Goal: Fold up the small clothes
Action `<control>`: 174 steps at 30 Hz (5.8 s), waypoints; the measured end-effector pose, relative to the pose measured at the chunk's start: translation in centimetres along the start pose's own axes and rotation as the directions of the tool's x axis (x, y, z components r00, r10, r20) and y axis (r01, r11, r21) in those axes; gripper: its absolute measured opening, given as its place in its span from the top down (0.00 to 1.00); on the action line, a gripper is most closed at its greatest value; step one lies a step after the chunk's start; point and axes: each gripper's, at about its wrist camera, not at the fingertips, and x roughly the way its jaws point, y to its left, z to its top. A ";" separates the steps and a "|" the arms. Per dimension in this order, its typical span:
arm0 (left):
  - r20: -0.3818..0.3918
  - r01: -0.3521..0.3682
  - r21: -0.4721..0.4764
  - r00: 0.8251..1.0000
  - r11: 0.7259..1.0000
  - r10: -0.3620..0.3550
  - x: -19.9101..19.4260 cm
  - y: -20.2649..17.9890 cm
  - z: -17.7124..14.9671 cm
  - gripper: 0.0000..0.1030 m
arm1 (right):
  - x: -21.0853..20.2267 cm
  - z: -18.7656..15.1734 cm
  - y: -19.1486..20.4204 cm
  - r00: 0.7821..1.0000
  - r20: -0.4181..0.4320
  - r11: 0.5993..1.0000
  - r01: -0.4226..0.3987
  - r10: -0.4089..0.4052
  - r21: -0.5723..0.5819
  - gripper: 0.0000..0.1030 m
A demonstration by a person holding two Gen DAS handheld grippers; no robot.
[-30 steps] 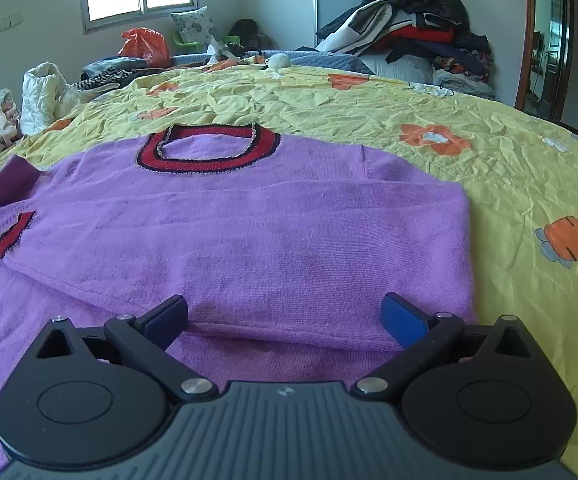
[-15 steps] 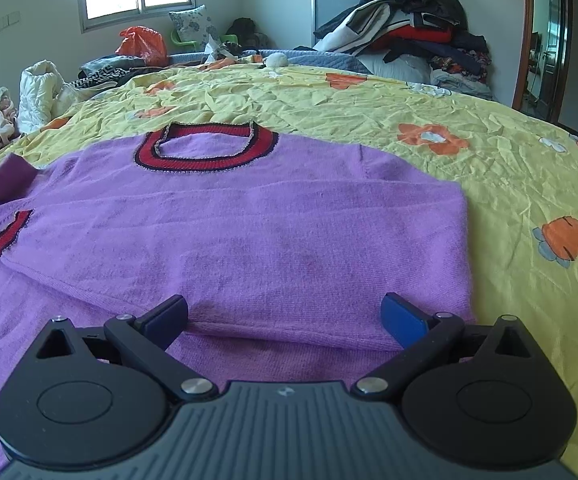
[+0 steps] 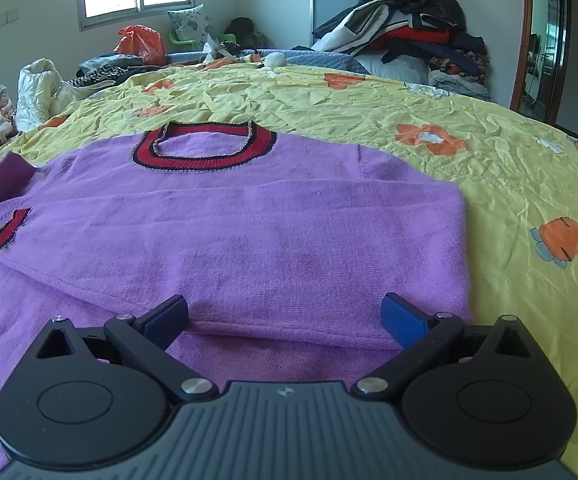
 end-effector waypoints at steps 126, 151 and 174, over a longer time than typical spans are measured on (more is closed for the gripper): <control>-0.474 0.246 0.460 0.880 0.853 0.002 14.1 -13.4 -10.5 0.75 | -1.3 7.5 -7.3 0.980 0.150 0.931 -0.171 0.128 0.323 0.95; -0.469 0.355 0.605 0.882 0.713 -0.041 13.4 -16.4 -13.3 0.25 | 0.0 3.3 -4.4 0.999 -0.024 0.997 0.030 -0.032 -0.075 0.51; -0.579 0.410 0.571 0.815 0.711 -0.004 4.9 -7.2 -13.9 0.09 | -8.2 -5.2 -5.9 0.989 -0.049 0.988 -0.136 0.140 0.066 0.22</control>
